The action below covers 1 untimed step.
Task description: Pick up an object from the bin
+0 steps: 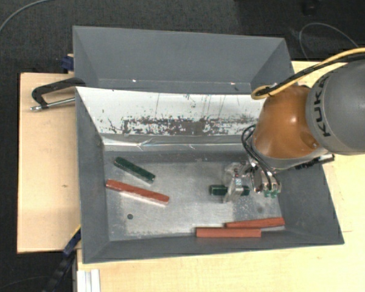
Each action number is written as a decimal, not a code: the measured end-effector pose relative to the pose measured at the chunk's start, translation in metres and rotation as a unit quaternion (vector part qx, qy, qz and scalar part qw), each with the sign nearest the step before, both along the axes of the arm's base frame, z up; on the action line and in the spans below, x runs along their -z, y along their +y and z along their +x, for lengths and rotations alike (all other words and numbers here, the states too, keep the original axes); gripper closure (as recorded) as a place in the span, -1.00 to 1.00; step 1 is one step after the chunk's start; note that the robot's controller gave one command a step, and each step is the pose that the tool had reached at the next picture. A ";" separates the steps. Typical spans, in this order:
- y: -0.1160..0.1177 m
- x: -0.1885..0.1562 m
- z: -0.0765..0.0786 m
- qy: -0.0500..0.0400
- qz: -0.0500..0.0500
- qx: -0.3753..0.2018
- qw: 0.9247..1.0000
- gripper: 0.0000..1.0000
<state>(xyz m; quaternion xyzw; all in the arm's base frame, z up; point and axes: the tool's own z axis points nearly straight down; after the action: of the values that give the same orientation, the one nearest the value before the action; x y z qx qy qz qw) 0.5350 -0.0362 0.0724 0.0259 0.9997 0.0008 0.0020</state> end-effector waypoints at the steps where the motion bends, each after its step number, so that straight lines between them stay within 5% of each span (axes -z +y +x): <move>1: 0.001 -0.005 0.001 -0.001 0.000 0.000 1.000 1.00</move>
Offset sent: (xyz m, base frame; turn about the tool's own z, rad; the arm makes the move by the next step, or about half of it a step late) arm -0.0001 0.0000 0.0045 0.0000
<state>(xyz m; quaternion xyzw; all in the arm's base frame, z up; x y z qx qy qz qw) 0.5363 -0.0356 0.0779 0.0261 0.9997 0.0008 0.0028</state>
